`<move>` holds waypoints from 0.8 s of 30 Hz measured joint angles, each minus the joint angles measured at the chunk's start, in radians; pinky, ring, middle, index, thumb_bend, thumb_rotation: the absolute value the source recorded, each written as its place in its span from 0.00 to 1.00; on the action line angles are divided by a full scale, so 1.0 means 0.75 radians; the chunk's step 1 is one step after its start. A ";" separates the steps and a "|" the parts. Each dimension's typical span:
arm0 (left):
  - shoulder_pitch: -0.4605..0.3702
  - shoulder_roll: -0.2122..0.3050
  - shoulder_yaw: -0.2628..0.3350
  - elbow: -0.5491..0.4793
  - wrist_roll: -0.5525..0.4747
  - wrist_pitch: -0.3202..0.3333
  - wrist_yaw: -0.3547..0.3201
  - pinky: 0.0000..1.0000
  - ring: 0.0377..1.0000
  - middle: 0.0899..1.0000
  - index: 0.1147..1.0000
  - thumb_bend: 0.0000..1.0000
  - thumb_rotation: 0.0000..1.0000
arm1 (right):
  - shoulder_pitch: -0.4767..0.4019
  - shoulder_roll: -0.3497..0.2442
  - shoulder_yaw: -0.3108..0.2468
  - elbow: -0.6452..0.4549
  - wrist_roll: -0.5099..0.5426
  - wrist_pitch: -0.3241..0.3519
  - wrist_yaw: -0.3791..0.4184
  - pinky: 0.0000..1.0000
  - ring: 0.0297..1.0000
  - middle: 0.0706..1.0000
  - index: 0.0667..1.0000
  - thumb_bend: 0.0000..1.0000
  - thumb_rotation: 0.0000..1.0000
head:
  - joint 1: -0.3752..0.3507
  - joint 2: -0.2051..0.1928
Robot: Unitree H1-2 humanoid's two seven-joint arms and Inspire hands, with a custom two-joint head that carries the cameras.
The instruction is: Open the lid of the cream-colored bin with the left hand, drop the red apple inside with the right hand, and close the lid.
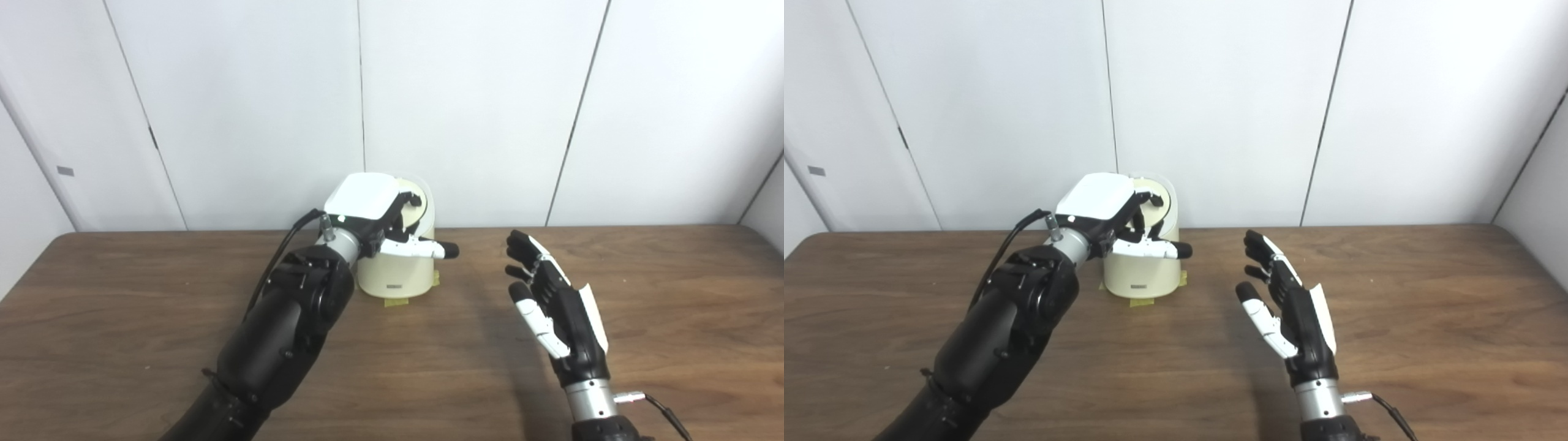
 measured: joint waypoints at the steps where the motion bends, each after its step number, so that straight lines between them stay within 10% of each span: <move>1: 0.000 0.000 0.001 0.001 -0.003 0.000 0.002 1.00 0.76 0.68 0.78 1.00 0.94 | 0.000 0.001 0.000 0.000 -0.001 0.001 0.000 0.79 0.87 0.87 0.87 0.41 0.73 | 0.000 0.000; 16: -0.067 0.014 -0.052 0.048 -0.008 0.015 -0.055 1.00 0.65 0.59 0.73 1.00 0.89 | 0.003 0.012 0.006 -0.021 -0.004 0.040 0.000 0.78 0.86 0.87 0.87 0.41 0.72 | -0.006 0.008; 24: -0.088 0.020 -0.077 0.081 0.003 0.008 -0.053 1.00 0.81 0.76 0.75 1.00 0.86 | 0.004 0.011 0.006 -0.021 0.002 0.044 0.001 0.78 0.86 0.87 0.86 0.39 0.69 | -0.006 -0.002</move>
